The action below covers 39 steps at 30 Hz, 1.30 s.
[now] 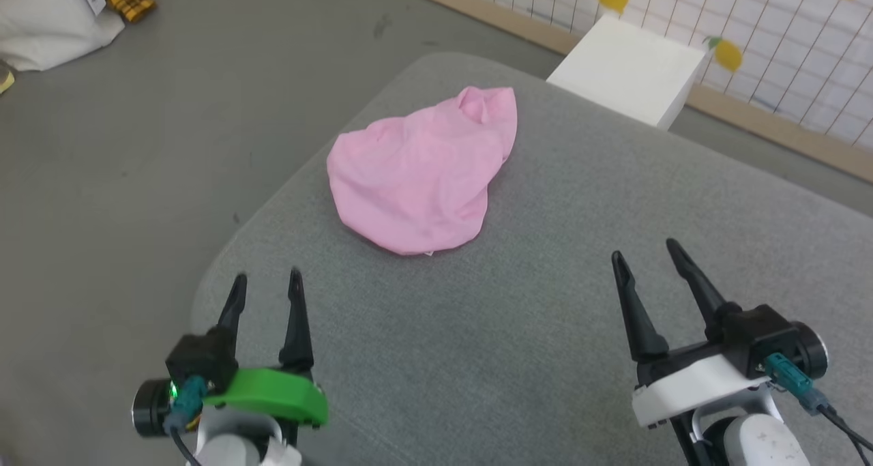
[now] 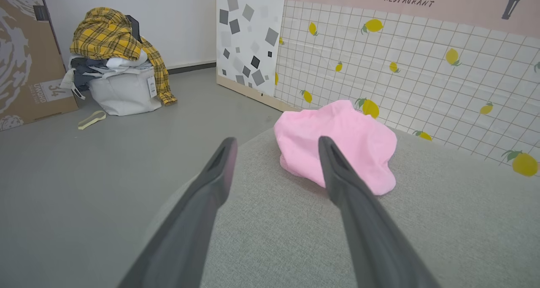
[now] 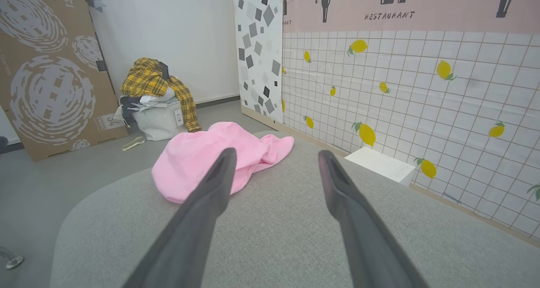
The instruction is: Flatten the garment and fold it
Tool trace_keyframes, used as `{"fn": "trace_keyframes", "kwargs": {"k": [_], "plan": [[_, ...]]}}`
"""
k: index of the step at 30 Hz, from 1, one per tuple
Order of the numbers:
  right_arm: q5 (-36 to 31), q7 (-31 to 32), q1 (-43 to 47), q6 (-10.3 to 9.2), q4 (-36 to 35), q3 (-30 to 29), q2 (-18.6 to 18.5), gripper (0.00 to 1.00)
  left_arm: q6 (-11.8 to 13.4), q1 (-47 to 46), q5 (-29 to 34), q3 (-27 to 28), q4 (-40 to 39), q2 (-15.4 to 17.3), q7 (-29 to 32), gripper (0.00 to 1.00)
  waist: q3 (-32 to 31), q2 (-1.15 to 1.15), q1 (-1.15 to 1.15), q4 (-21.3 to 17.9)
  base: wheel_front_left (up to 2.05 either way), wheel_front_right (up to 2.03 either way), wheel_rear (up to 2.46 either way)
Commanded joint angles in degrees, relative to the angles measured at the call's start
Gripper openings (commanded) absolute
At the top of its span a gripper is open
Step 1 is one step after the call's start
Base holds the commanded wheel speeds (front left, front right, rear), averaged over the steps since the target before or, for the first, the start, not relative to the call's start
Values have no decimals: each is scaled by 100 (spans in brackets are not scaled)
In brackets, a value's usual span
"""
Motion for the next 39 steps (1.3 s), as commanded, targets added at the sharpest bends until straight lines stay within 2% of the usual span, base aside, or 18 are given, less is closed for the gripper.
{"fn": "trace_keyframes", "kwargs": {"k": [1, 9, 14, 19, 25, 31, 34, 35, 36, 37, 39], "plan": [[-43, 5, -116, -9, -56, -19, 1, 100, -16, -273, -125, 3, 58, -37, -54, 100, 352, 0, 0, -29, 0, 0, 0], [-397, 206, -548, -10, -406, 20, 1, 100, -96, -2011, -765, 222, 974, -57, 362, 100, 1520, 0, 0, -480, 0, 0, 0], [-466, 254, -814, -10, -555, 45, -68, 100, -189, -3188, -1110, 468, 1714, 121, 845, 100, 2174, 0, 0, -966, 0, 0, 0], [-402, 178, -987, -10, -573, -26, -106, 100, -284, -3983, -1527, 719, 2324, 313, 1425, 100, 2595, 0, 0, -1417, 0, 0, 0], [-288, -10, -1129, -10, -418, -9, -73, 100, -170, -4346, -2019, 922, 3054, 571, 2859, 100, 2816, 0, 0, -1911, 0, 0, 0], [-180, -184, -1165, -10, -229, -11, -25, 100, 224, -3970, -2257, 894, 3331, 865, 4682, 100, 2784, 0, 0, -2217, 0, 0, 0], [-109, -247, -1174, -10, -129, -7, -13, 100, 380, -3679, -2193, 802, 3164, 1036, 5210, 100, 2686, 0, 0, -2297, 0, 0, 0], [-84, -270, -1173, -10, -85, -12, -10, 100, 423, -3578, -2167, 780, 3049, 1091, 5315, 45, 2633, 0, 0, -2311, 0, 0, 0], [-63, -287, -1172, -10, -42, -17, -8, 100, 446, -3501, -2148, 775, 2940, 1127, 5343, 20, 2573, 0, 0, -2318, 0, 0, 0], [-39, -306, -1162, -10, 10, -18, -5, 100, 451, -3409, -2110, 763, 2787, 1177, 5316, 0, 2492, 0, 0, -2323, 0, 0, 0], [-2, -338, -1132, -10, 104, -8, -3, 100, 450, -3269, -2007, 781, 2474, 1275, 5047, 0, 2307, 0, 0, -2326, 0, 0, 0]]}}
